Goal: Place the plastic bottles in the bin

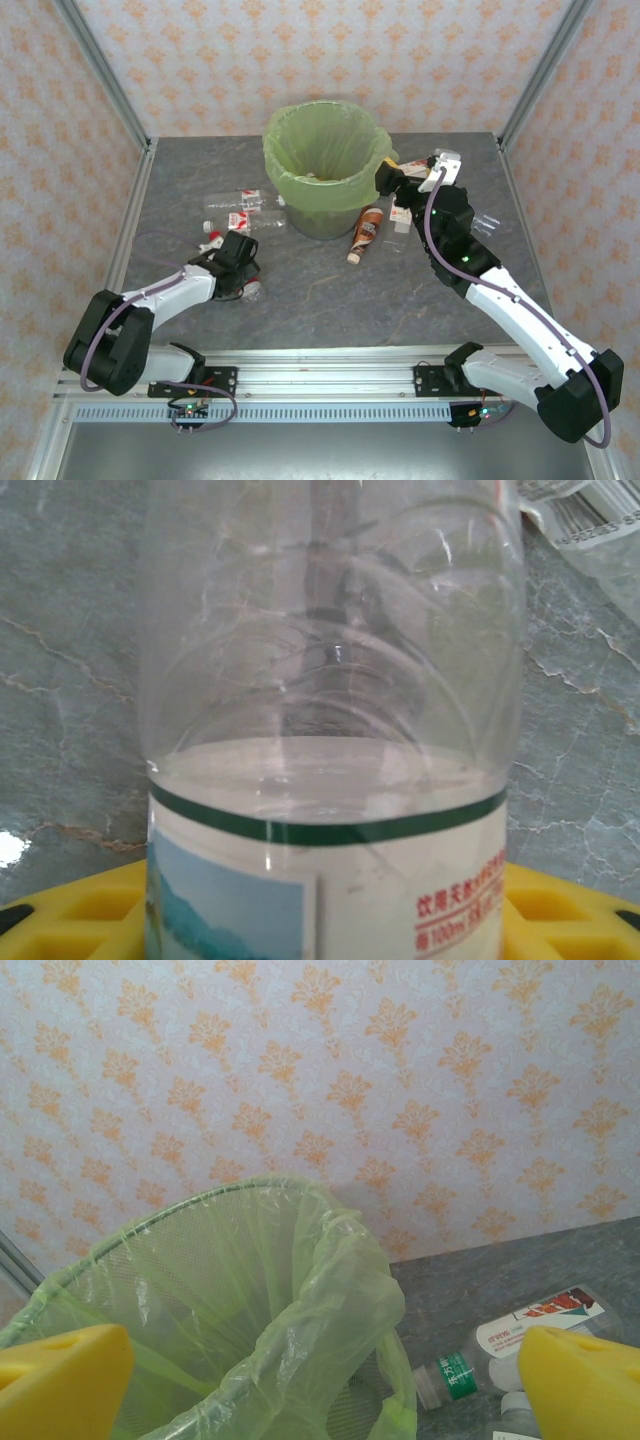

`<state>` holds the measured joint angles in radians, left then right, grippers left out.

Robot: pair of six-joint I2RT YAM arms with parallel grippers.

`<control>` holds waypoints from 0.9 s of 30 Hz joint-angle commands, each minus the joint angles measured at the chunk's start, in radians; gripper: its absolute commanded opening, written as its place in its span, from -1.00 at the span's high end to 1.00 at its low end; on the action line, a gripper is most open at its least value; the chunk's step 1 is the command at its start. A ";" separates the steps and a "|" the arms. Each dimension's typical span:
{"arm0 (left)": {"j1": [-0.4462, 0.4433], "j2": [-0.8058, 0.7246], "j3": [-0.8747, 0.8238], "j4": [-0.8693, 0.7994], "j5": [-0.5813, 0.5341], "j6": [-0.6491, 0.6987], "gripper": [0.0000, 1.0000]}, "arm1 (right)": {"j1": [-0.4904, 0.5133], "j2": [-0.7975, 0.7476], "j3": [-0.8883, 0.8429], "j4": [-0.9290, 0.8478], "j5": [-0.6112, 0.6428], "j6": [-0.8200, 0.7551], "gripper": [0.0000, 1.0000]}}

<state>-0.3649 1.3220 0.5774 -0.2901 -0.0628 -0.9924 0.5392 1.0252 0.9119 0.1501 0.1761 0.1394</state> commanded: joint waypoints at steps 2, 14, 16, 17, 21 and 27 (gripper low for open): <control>-0.003 -0.047 -0.009 -0.007 -0.050 0.036 -0.08 | 0.006 -0.016 -0.010 0.016 0.006 0.015 -0.99; -0.003 -0.154 0.168 -0.192 -0.062 0.102 -0.10 | 0.005 -0.017 -0.036 0.053 0.023 0.019 -0.98; -0.003 -0.162 0.216 -0.228 -0.080 0.131 -0.08 | 0.007 -0.021 -0.057 0.089 0.038 0.026 -0.98; -0.003 -0.168 0.240 -0.246 -0.095 0.145 -0.07 | 0.006 -0.026 -0.067 0.103 0.043 0.028 -0.98; -0.003 -0.198 0.327 -0.265 -0.141 0.189 -0.05 | 0.006 -0.045 -0.086 0.110 0.052 0.031 -0.98; -0.003 -0.240 0.438 -0.215 -0.212 0.245 -0.05 | 0.007 -0.070 -0.106 0.094 0.012 -0.008 -0.98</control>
<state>-0.3649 1.1110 0.9592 -0.5110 -0.1932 -0.8066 0.5392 0.9829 0.8238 0.2115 0.2096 0.1566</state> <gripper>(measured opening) 0.529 0.992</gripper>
